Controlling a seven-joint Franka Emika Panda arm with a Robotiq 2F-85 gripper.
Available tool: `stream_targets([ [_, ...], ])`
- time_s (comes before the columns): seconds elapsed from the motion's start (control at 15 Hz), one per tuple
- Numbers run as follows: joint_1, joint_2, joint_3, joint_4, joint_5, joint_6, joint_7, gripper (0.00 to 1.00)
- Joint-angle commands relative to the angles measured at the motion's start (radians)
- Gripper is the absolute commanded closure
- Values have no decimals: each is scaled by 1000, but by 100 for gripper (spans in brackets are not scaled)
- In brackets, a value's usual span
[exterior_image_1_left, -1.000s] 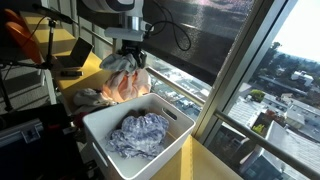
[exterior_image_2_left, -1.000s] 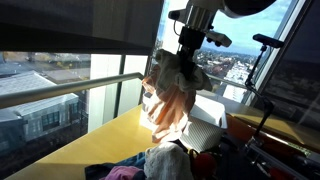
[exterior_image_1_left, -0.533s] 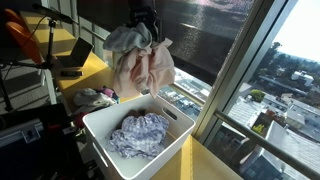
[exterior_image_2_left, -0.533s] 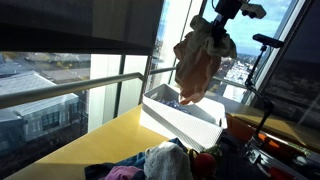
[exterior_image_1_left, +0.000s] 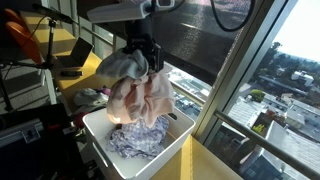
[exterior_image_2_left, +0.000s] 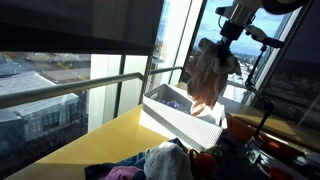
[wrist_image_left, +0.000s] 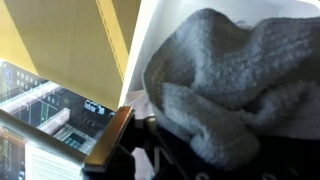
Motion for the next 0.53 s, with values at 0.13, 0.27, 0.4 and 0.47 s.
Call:
stream_targets([
  [0.13, 0, 183, -5, -54, -2, 183, 18, 98],
  [0.27, -8, 254, -7, -44, 4, 223, 12, 98],
  [0.4, -20, 316, -7, -33, 10, 254, 11, 98],
  [0.47, -24, 340, -6, -26, 12, 260, 12, 66],
])
